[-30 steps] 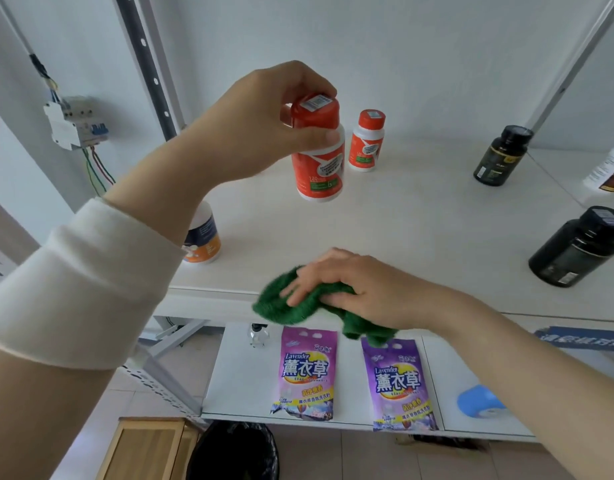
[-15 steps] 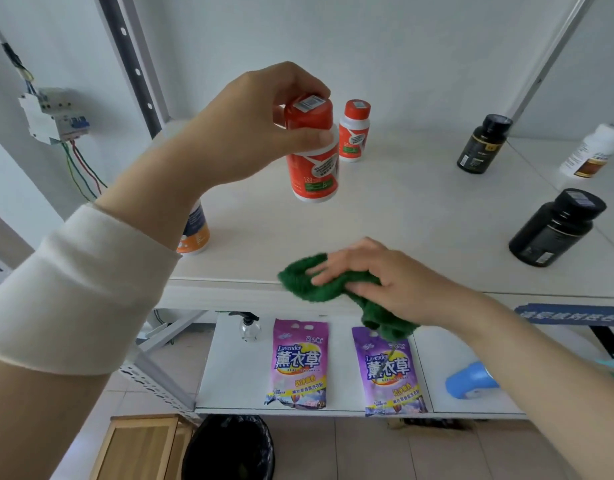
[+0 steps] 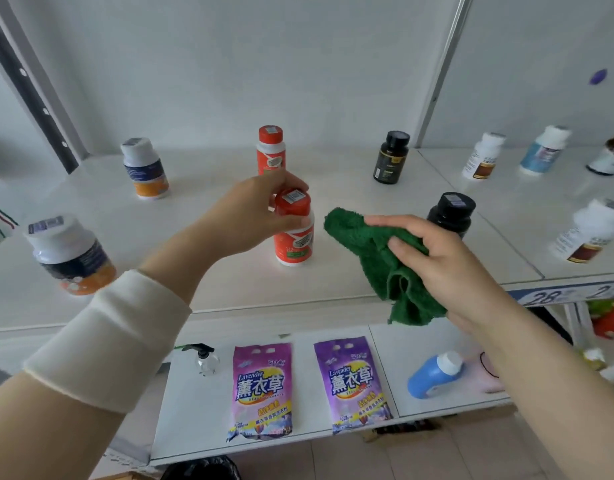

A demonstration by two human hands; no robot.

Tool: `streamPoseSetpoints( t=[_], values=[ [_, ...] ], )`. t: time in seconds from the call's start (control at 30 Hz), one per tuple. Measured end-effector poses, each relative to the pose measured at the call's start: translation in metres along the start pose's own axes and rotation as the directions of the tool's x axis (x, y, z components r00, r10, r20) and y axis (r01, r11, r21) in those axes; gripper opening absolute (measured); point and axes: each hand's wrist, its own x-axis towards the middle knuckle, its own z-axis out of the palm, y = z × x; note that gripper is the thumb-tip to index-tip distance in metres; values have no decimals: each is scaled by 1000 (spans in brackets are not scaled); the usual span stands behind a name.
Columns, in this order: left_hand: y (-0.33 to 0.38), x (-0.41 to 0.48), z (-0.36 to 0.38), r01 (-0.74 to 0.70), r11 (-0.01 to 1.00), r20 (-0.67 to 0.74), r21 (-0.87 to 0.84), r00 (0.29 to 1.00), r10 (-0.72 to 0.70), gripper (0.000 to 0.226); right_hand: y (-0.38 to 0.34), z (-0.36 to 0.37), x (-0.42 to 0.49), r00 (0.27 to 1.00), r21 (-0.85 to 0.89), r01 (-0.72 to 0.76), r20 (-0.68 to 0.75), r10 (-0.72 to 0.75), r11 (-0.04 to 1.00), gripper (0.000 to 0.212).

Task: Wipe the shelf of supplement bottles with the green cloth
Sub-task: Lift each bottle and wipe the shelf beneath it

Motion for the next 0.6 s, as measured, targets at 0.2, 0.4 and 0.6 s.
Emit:
streamPoseSetpoints(
  t=[0.2, 0.4, 0.6],
  values=[
    [14, 7, 25, 45, 999, -37, 14, 998, -44, 37, -23, -74, 27, 989, 156, 140, -79, -128, 978, 41],
    [60, 4, 44, 54, 985, -245, 165, 969, -12, 62, 2, -146, 50, 975, 212, 125, -205, -82, 969, 37],
    [124, 44, 134, -20, 992, -111, 125, 993, 34, 68, 52, -164, 71, 955, 168, -74, -273, 118, 983, 34]
  ],
)
